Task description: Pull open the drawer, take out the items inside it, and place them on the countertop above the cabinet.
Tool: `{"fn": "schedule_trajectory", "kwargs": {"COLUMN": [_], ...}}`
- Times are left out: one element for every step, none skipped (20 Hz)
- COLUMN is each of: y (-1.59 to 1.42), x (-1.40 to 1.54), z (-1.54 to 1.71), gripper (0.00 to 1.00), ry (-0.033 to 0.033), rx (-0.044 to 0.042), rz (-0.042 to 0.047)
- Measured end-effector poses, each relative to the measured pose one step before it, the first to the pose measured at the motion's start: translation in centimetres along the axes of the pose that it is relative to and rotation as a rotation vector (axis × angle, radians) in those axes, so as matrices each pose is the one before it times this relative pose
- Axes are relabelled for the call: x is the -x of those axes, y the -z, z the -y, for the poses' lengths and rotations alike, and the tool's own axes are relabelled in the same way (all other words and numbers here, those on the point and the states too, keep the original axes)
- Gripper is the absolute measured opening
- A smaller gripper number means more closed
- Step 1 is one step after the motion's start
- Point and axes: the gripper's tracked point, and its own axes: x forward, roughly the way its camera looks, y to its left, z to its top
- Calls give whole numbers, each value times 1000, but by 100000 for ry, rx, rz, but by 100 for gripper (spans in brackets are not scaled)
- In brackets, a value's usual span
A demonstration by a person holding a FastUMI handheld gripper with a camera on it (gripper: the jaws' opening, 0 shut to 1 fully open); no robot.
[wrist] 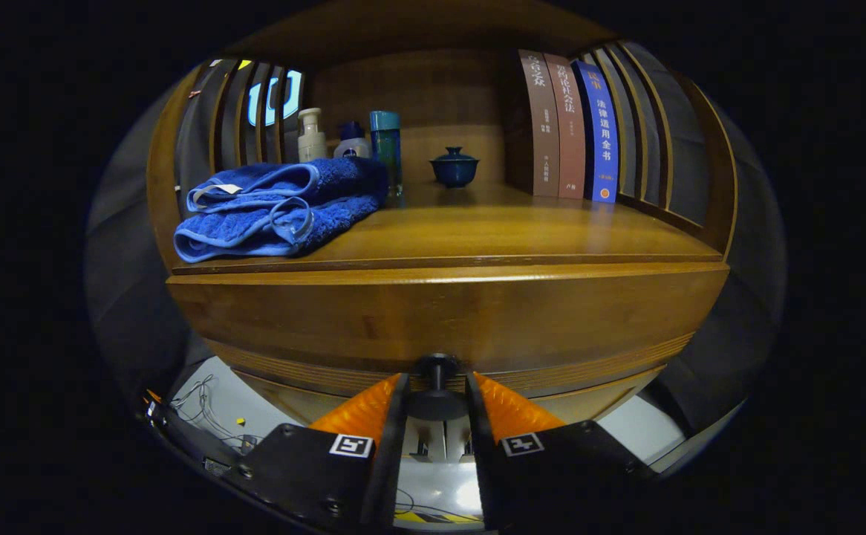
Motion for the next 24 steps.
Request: {"fn": "schedule_trajectory", "kwargs": {"y": [74, 56, -82, -4, -15, 3, -79, -55, 78, 12, 127, 109, 206, 232, 234, 292, 331, 330, 381, 365, 450, 428, 420, 382], "x": [-143, 312, -274, -31, 93, 15, -12, 49, 87, 157, 245, 334, 384, 456, 315, 670, 702, 647, 627, 646, 791, 726, 718, 756], "z": [17, -153, 131, 11, -34, -12, 15, -18, 1, 12, -43, 32, 5, -51, -51, 9, 13, 2, -19, 53, -48, 9, -33, 31], "gripper": [42, 43, 33, 33, 33, 33, 33, 33, 33, 33, 33, 33, 33, 33, 33, 33, 33, 33, 33, 33, 33, 33, 33, 33], "ry": [269, -134, 364, 234, 173, 167, 391, 357, 189, 119, 151, 206, 114, -2, -11, 69, 45, 67, 92, 118, 120, 55, 43, 65], "rx": [-173, -825, 896, 946, 65, -279, -309, 214, 522, 344, 377, 482, 139, -83, 72, 327, 213, -34, -150, 137, 141, 164, 224, 101], "rz": [-398, 125, -203, -315, 243, 226, 349, -25, -152, -62, -145, -178, -538, -532, -732, -546, -511, -519, -508, -516, -426, -344, -392, -300]}}
